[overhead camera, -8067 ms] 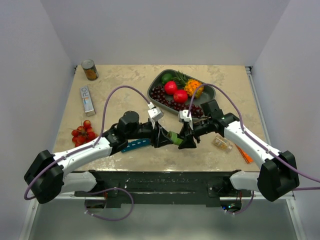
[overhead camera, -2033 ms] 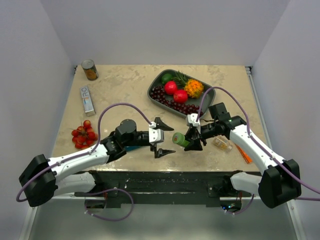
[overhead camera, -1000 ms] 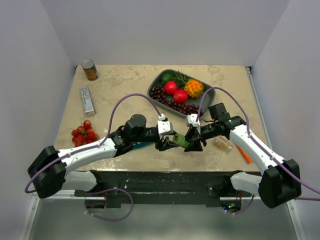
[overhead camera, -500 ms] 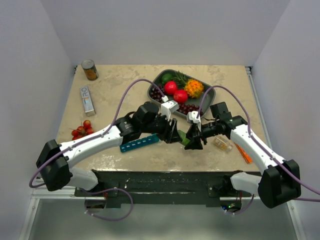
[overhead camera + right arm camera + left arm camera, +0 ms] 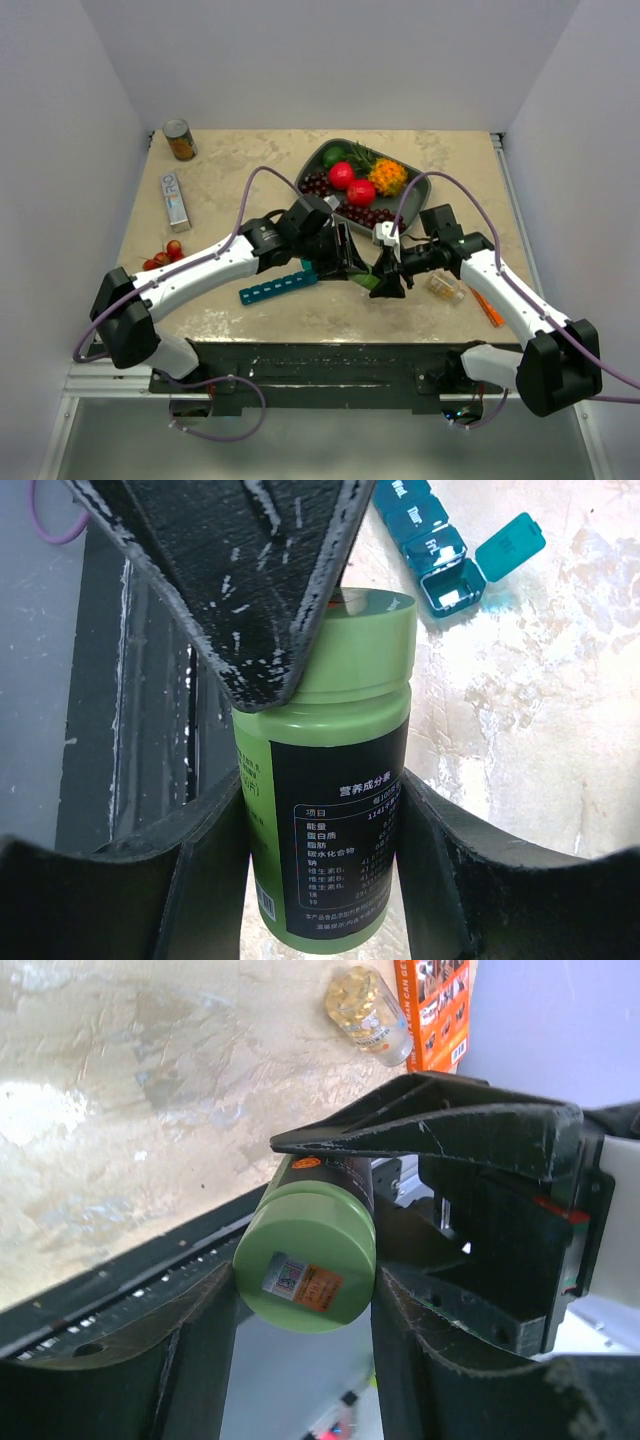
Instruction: Sort the pills into containers
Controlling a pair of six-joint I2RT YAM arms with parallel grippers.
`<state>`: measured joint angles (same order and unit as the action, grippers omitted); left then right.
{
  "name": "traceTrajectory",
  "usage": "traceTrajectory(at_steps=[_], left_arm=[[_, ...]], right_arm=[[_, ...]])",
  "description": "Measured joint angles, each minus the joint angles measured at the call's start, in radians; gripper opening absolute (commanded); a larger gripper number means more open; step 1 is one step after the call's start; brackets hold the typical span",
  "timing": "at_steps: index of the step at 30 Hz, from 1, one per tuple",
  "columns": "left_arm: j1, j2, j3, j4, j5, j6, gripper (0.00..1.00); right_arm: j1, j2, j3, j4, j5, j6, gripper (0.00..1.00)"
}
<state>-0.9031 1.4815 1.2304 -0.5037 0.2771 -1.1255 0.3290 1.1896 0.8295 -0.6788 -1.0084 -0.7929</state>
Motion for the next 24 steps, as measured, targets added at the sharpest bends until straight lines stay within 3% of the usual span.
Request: traceTrajectory(at_steps=[8, 18, 24], left_arm=[[0.013, -0.002, -0.01, -0.014, -0.004, -0.197, 0.0], [0.066, -0.046, -0.14, 0.124, 0.106, -0.315, 0.0], [0.079, -0.048, -0.187, 0.201, 0.144, -0.32, 0.34]], right_arm=[[0.0, -0.008, -0.005, 0.023, 0.018, 0.027, 0.0], [0.005, -0.014, -0.012, 0.047, 0.023, 0.041, 0.0], [0.003, -0.014, -0.016, 0.048, 0.027, 0.04, 0.0]])
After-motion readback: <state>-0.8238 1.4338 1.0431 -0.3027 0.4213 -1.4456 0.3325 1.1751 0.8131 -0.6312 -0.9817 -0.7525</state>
